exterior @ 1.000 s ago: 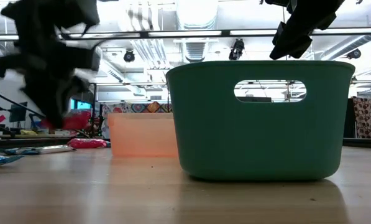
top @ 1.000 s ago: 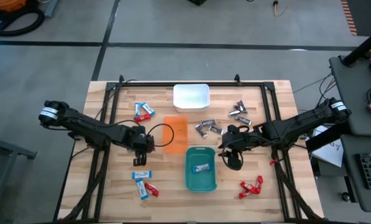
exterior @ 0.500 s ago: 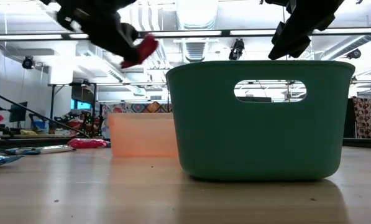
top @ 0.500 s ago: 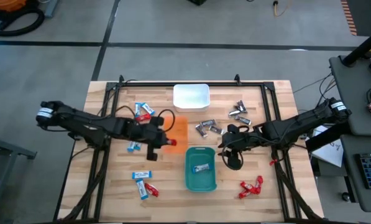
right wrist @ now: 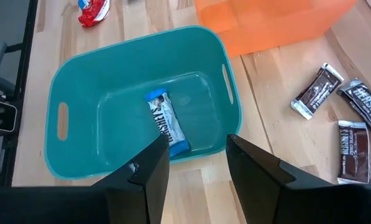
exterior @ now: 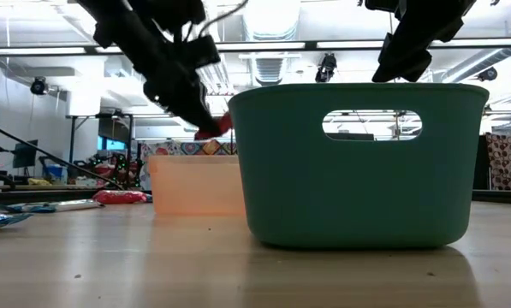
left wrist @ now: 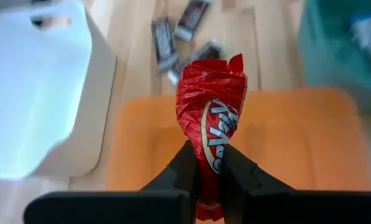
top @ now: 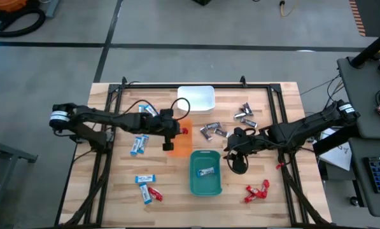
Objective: Sort candy
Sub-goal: Put the red chocolate bar into the orange bin, then put the brown chocolate bar into the white bin
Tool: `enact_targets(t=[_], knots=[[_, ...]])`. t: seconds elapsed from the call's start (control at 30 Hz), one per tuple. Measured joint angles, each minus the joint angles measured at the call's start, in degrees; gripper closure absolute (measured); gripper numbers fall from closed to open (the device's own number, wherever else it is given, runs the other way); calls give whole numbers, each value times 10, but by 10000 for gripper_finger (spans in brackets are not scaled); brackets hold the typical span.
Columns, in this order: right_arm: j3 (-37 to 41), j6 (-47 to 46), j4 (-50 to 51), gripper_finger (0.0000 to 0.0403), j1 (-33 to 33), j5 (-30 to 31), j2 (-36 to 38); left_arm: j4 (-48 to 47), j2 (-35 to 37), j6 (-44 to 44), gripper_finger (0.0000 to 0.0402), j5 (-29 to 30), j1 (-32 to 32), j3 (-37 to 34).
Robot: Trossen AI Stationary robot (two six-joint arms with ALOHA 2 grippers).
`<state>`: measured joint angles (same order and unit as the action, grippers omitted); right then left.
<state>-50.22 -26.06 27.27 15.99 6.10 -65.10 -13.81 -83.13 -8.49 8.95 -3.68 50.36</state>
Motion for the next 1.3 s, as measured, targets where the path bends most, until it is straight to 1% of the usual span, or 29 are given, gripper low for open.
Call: enact_targets(t=[0.3, 0.4, 0.6, 0.7, 0.8, 0.97, 1.1, 1.2, 1.3], knots=[[0, -21, 0, 250, -2, 0, 0, -64, -56, 0, 379, 0, -28, 46], [0, -39, 3, 250, -2, 1, 0, -81, -72, 0, 366, 0, -29, 58], [0, -80, 33, 250, -2, 10, 0, -94, -94, -5, 325, 0, -29, 72], [0, -124, 62, 250, -5, 31, 0, -97, -97, -7, 307, 0, -29, 72], [0, -185, 108, 250, -16, 36, 0, -103, -91, -7, 295, 0, -29, 73], [0, -272, 197, 250, -35, 37, -2, -104, -62, -5, 290, -1, -29, 72], [1, -318, 246, 250, -48, 38, -2, -92, -36, 1, 295, -24, -28, 72], [2, -344, 268, 250, -56, 43, -2, -72, -20, 2, 299, -73, -28, 70], [6, -360, 269, 250, -62, 44, -2, -41, -6, 4, 305, -127, -21, 61]])
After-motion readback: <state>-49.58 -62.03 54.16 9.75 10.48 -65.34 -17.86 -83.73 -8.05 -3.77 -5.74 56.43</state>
